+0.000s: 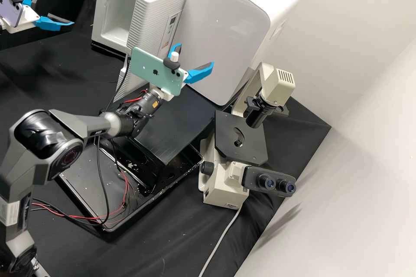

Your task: Close the incubator door

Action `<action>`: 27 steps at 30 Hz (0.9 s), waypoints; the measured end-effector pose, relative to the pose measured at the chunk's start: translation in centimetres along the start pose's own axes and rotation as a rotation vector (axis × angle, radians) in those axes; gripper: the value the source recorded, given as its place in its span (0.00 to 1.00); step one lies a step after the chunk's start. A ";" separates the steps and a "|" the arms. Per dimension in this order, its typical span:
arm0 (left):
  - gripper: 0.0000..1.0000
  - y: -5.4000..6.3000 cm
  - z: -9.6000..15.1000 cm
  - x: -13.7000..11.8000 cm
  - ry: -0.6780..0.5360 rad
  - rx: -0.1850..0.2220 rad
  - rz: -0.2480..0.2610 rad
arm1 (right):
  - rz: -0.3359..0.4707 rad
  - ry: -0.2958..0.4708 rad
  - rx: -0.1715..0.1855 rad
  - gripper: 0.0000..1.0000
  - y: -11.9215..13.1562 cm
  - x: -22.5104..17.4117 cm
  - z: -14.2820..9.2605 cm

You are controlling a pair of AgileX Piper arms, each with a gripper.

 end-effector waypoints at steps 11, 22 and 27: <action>1.00 0.0 0.0 0.0 0.000 0.000 0.000 | -0.044 0.035 -0.051 0.00 -1.5 3.4 -1.8; 1.00 0.0 0.0 0.0 0.000 0.000 0.000 | -0.071 0.103 -0.072 0.00 -2.9 6.1 -3.9; 1.00 0.0 0.0 0.0 0.000 0.000 0.000 | -0.085 0.114 -0.100 0.00 -3.7 7.1 -4.4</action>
